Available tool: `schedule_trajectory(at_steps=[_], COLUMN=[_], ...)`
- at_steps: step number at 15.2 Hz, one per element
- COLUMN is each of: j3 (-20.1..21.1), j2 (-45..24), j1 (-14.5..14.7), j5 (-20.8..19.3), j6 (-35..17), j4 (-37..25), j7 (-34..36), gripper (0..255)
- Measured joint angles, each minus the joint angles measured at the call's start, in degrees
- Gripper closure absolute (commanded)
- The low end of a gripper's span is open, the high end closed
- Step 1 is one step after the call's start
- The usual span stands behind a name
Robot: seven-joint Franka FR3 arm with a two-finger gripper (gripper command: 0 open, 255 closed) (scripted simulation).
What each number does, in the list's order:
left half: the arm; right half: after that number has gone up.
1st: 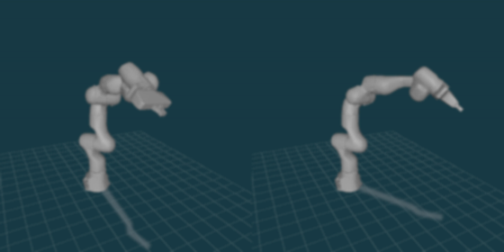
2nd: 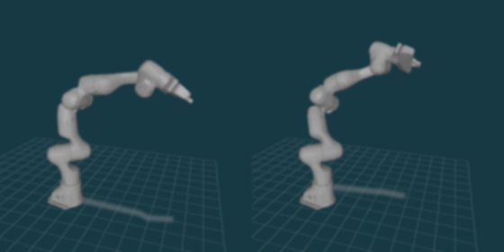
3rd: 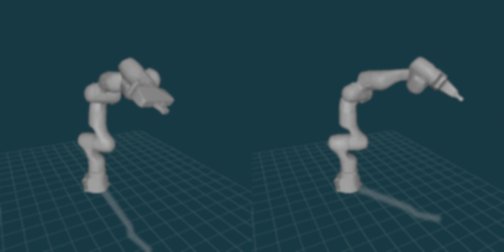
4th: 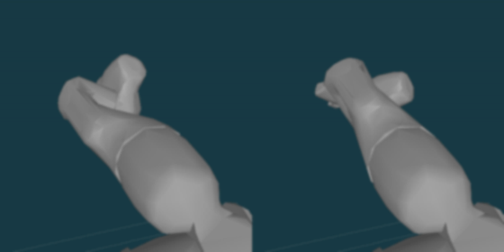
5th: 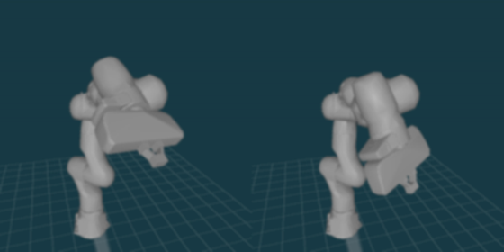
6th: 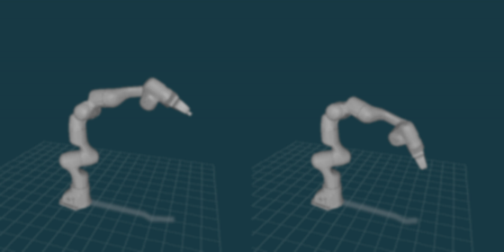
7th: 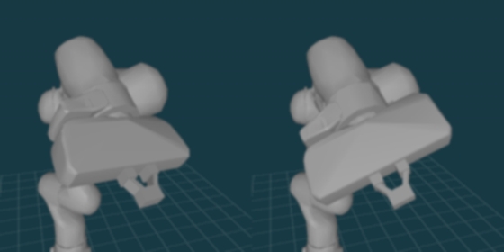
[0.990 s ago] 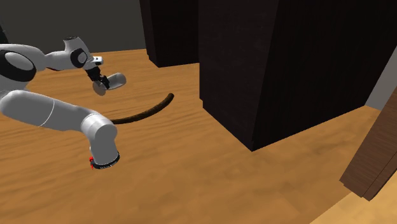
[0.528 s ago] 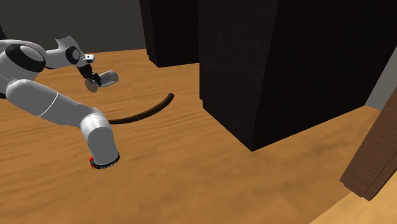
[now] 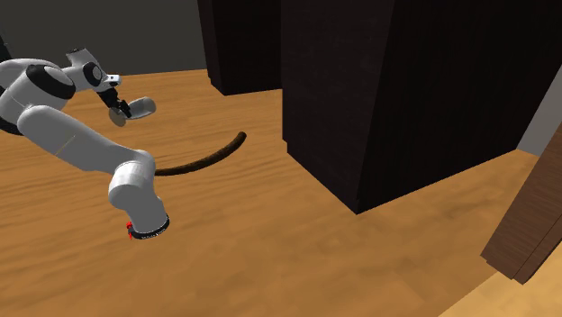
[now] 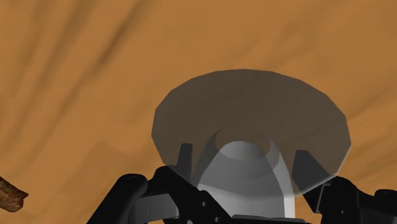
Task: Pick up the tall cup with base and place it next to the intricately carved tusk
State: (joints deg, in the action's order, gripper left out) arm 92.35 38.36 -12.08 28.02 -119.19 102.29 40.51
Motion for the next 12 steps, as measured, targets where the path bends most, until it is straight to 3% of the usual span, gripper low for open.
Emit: schedule_trajectory(at_steps=[3,5,7,12], j3=[6.93,9.96,11.29,12.72], j2=[2.85,4.74,5.71,7.01], j1=[-8.74,-12.93,-14.52,-14.78], j5=[1.31,2.23,2.88,4.12], j6=[3.37,5.21,5.23,2.62], j4=[-9.69,-14.88,-16.25,-14.41], j7=[2.01,3.06,3.27,3.15], gripper=[255,255,255,255])
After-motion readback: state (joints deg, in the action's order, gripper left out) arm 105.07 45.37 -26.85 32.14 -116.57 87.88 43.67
